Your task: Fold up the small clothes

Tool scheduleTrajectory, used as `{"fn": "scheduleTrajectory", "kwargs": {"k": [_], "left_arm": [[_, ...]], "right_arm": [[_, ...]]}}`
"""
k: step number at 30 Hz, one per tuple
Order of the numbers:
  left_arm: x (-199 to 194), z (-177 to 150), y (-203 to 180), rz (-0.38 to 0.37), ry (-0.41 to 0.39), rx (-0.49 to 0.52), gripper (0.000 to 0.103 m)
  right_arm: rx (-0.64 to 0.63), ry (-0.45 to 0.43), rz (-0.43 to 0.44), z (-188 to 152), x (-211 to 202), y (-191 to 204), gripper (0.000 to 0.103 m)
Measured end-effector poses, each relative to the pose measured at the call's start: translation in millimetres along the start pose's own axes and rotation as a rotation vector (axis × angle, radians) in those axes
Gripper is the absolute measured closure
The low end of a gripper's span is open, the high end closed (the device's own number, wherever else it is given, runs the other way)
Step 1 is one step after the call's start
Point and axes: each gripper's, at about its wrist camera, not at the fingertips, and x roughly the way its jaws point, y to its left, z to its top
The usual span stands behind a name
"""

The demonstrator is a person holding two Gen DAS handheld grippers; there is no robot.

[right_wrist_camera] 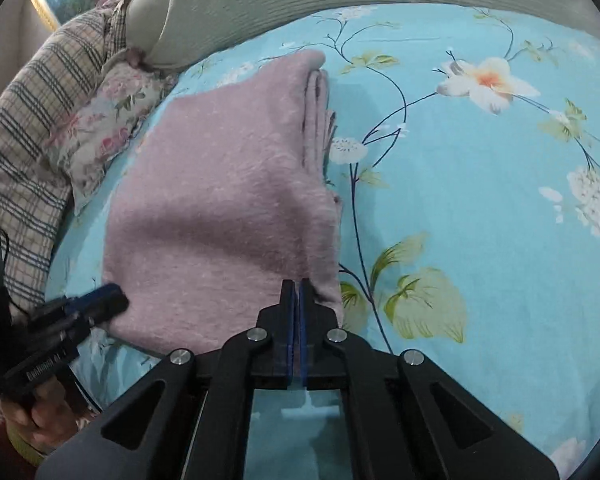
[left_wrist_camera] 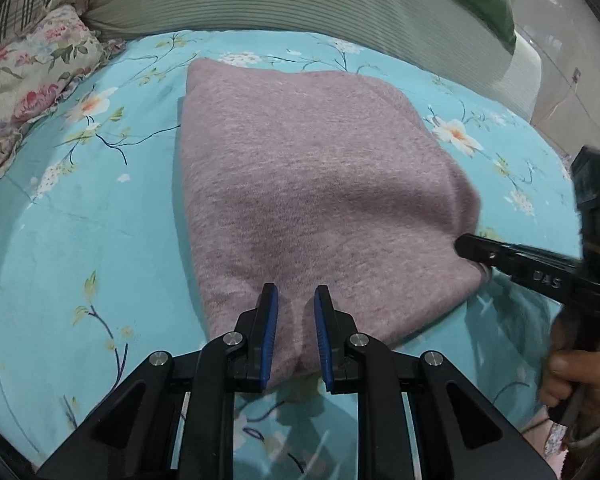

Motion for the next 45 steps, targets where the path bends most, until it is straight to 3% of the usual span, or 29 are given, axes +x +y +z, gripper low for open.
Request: {"fn": "scheduleTrajectory", "kwargs": {"k": [14,24,25,27,28,37,40,42,43,45], "left_arm": [[-11.9,-19.6,-4.6,0.041,-0.026,0.002,0.084],[-30.8,-32.5,2.8,0.009,-0.028,-0.026,0.08],[-34.4,-35.2,3.0,0.013,-0.028,-0.025,0.078],[-40.3,-41.1,4.4,0.031,-0.029,-0.029,0.057],[-43.4,-44.7,6.6,0.047,-0.031,-0.034,0.052],[-55.6,-66.2,28.2,0.086,-0.007,-0.097,0.046],[-58.2,-69.8,29.9,0.098,0.001,-0.111,0.037],[-59.3,-71.5,30.2,0.114,0.007,-0.115,0.024],[-60.2,-73.1,29.9,0.128,0.013,-0.115,0.022],[-60.7,-75.1,29.1,0.139,0.019,-0.112,0.022]], "right_arm": [[0.011,-0.033,-0.016,-15.2,-23.0,8.8,0.098],[0.016,-0.042,-0.024,-29.6,-52.8,18.2,0.097],[0.015,-0.044,-0.022,-33.3,-56.2,19.4,0.094],[0.01,-0.05,-0.023,-38.9,-61.8,22.1,0.076],[0.003,-0.056,-0.029,-41.2,-64.1,23.8,0.06],[-0.047,-0.05,-0.028,-58.3,-70.0,39.2,0.057],[-0.055,-0.038,-0.026,-64.1,-72.1,43.0,0.056],[-0.059,-0.029,-0.027,-68.3,-73.9,44.6,0.044],[-0.066,-0.025,-0.032,-71.5,-75.0,46.2,0.034],[-0.081,-0.021,-0.041,-76.7,-76.5,48.2,0.026]]}}
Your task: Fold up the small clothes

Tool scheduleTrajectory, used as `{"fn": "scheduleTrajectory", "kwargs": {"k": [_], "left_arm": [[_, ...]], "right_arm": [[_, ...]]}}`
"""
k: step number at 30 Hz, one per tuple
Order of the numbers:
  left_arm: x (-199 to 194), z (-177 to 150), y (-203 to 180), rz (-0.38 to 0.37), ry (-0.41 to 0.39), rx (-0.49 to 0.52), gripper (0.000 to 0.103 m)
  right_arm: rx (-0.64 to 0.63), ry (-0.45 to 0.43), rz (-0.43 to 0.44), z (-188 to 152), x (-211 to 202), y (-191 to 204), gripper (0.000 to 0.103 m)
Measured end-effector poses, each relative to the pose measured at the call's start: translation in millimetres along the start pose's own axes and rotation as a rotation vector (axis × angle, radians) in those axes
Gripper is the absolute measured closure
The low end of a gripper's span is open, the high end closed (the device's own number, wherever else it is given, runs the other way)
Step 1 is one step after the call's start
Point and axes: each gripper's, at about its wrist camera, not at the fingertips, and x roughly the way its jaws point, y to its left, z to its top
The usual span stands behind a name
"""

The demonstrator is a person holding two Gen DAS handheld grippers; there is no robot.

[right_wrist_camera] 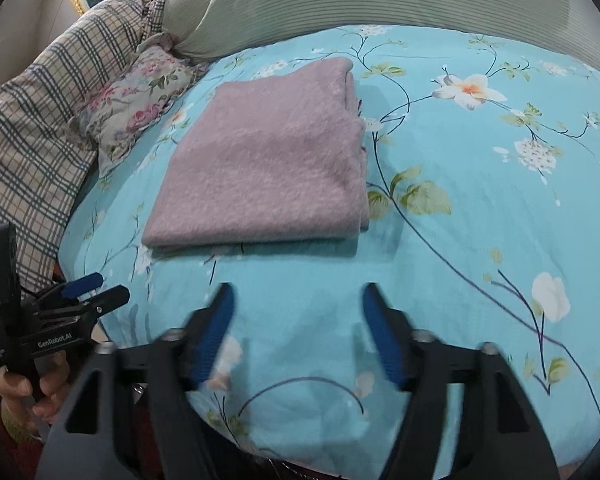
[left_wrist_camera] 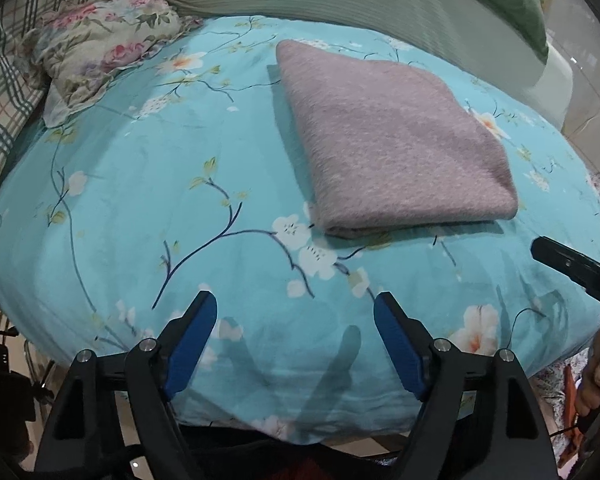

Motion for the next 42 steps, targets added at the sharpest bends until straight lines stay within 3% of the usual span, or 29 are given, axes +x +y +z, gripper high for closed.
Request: {"fn": "scheduleTrajectory", "kwargs": {"k": [2,10,13,16,20,28,35,42], "left_arm": [[-0.8,-3.9,-0.2,0.014,0.005,0.006,0.022],[-13.2,-18.7,-1.8,0.058,-0.034,-0.002,0.022],[-13.4,-20.0,-11.0,0.102,0.008,0.107,0.022],[-23.3,-19.9,-16.2,0.17,-0.038,0.155,0.02],[-37.4,-10.9,-18.4,0.158,-0.06,0.179,0.018],[-64.8,12.0,-23.7,0.118,-0.141,0.211,0.001],[-42.7,8.5,-23.9,0.128,-0.077,0.224,0.001],[-30.0,13.3,-14.8,0.18,-0.04,0.202,0.001]], "right_arm": [[-0.006,0.009,0.001,-3.9,-0.8,1.0,0.021],[-0.01,0.026,0.001,-16.9,-8.1,-1.0,0.016],[-0.026,0.028,-0.013,-17.6,-12.0,-0.7,0.015],[-0.037,0.021,-0.009,-14.1,-17.0,-0.8,0.013],[-0.057,0.001,-0.001,-5.0,-27.2,1.5,0.005],[-0.095,-0.042,0.014,11.1,-35.9,9.8,0.001],[-0.108,0.018,0.004,6.3,-19.2,9.4,0.001],[-0.107,0.02,0.001,21.5,-14.1,7.0,0.001]]}}
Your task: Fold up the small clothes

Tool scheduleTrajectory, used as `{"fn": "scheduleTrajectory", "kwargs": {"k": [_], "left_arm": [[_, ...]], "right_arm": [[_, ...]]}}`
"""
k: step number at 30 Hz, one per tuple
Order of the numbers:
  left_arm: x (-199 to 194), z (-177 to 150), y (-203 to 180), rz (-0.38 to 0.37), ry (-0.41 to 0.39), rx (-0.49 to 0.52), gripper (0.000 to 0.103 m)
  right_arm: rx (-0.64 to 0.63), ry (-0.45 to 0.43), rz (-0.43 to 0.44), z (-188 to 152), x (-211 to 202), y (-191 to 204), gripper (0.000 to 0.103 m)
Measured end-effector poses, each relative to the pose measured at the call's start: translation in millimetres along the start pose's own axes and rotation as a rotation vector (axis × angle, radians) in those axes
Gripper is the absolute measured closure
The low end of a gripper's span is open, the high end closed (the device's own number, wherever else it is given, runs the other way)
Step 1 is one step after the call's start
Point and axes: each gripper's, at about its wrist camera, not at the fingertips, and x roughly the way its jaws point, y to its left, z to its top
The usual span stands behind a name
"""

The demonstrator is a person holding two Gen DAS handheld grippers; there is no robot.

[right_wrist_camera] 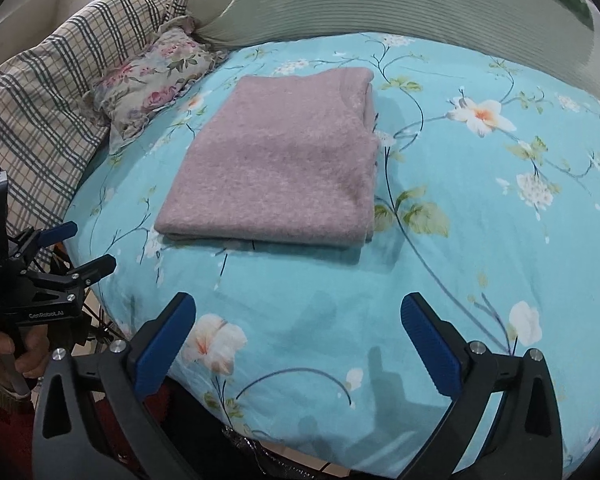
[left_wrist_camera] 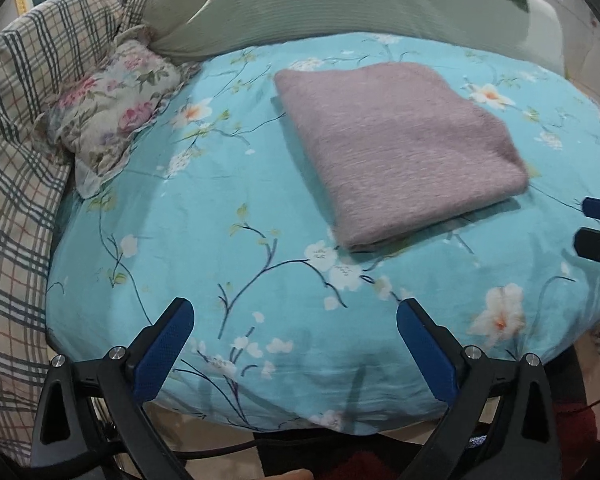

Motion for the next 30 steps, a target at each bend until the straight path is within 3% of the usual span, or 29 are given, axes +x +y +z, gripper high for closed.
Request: {"fn": "scheduleTrajectory", "kwargs": {"k": [13,30], "left_arm": [[0.3,24.0,-3.0,0.015,-0.027,-0.029,0.001],[-2.1,22.2,-5.1,0.017,-0.043,-0.026,0.001]], "right_arm": [[0.004,-0.023,0.013,26.0,10.3,5.4,0.001],[-0.007,-0.019,0.013,19.9,9.3,18.1,0.001]]}}
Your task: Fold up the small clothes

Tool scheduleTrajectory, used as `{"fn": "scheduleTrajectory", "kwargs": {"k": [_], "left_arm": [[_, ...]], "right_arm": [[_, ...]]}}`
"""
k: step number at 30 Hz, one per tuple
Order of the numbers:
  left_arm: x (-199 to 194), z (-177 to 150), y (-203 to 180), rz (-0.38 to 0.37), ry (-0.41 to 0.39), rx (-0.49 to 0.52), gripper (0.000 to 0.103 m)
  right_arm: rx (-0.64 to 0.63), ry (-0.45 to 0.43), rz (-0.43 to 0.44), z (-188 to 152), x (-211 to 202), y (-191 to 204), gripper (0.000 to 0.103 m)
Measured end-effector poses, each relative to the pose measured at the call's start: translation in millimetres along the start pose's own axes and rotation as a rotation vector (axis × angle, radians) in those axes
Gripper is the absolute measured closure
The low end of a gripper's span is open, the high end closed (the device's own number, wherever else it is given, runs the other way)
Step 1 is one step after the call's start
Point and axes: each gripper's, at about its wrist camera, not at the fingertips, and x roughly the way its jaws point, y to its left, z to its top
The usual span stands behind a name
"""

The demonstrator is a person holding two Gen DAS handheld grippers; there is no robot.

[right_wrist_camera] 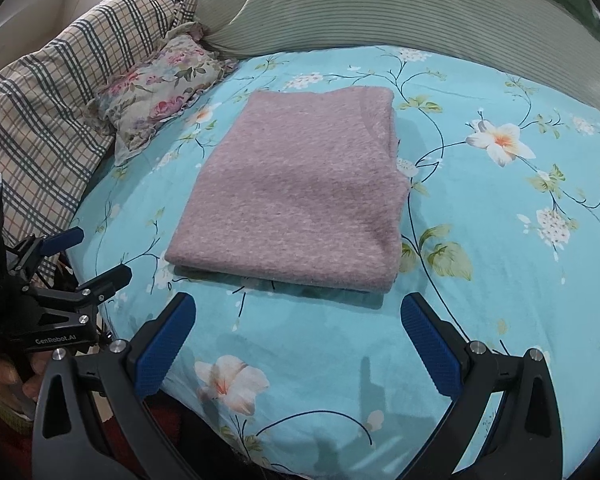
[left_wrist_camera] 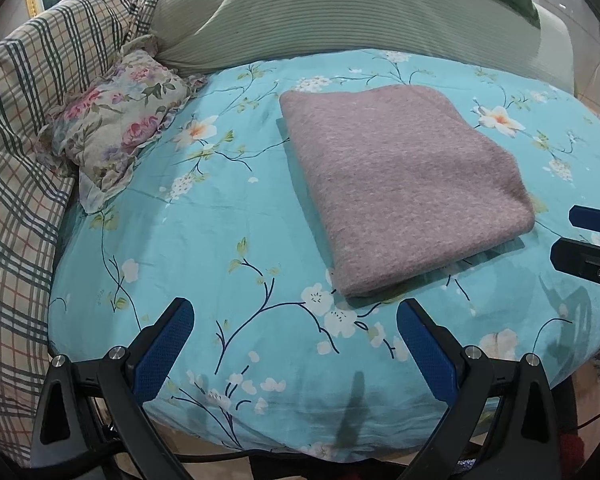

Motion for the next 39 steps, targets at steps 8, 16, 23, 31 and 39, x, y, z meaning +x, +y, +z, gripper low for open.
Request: {"fn": "scheduleTrajectory", "kwargs": {"k": [8,16,23,31,39], "left_arm": [[-6.4,-2.0,-2.2,-0.009,-0.008,0.003,0.001],[-12.3,-2.6,-2.4,-0.01,-0.02,-0.007,0.001],[-12.9,-2.6,-2.3,-0.008,-0.021,-0.008,0.001],[-14.7,-2.7,-2.7,-0.008,-0.027,-0.008,0.001],[-18.0,-1.8,-3.7,-0.005,-0.032,-0.013,0.001]], "right_arm": [[-0.026,-0.018,-0.011,0.0,-8.0,7.6,0.001],[-0.043,-0.022,-0.019,-1.7,-10.8,14.1,0.001],[-0.045,-0.025,-0.019,-1.7,-11.8,14.8,0.001],[-0.046,-0.037,-0.017,-0.8,-16.9,16.6,0.001],[-0.049,-0.037,-0.015,-0.5,-16.9,20.7,0.001]]}}
